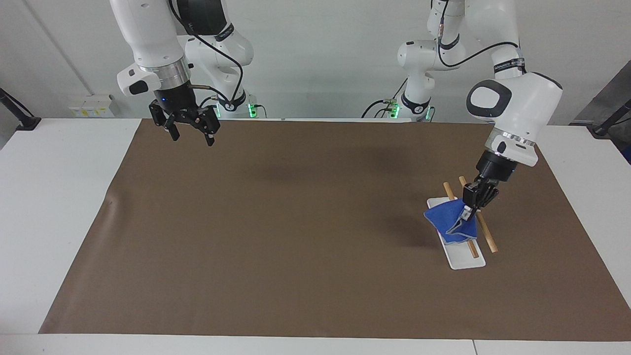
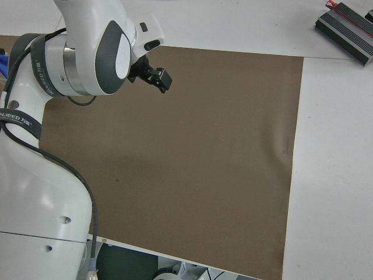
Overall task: Right arm passes towel to left arm to hang
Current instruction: 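Carry the towel with the left gripper while the right gripper withdraws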
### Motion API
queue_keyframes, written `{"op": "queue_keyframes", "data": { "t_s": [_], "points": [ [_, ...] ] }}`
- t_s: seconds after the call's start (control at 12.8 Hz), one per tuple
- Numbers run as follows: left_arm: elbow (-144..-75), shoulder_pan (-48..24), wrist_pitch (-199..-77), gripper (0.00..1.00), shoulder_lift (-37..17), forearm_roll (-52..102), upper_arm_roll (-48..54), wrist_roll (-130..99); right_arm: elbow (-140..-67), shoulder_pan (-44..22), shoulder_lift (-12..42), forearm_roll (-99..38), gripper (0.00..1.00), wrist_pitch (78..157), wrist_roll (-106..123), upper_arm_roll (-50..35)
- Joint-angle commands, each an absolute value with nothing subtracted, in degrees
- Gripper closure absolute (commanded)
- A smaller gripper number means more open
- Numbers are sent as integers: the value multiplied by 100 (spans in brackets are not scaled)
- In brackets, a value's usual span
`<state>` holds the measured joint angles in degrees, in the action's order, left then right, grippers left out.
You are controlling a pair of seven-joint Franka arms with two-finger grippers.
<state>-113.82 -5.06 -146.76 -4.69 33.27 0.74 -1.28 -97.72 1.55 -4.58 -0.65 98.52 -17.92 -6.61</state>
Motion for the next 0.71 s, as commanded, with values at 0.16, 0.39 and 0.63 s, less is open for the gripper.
{"op": "queue_keyframes", "data": {
  "t_s": [0.16,0.39,0.63],
  "points": [
    [-11250,-422,-14037,100,-483,3234,-333,956,-9545,237,-343,35,0,9580,-1336,-467],
    [-11250,-422,-13852,100,-475,3234,-650,1458,-9536,167,-334,149,0,9588,-1336,-457],
    [-11259,-413,-13834,100,-475,3234,-800,1661,-9457,193,-202,79,0,9624,-1327,-466]
  ]
}}
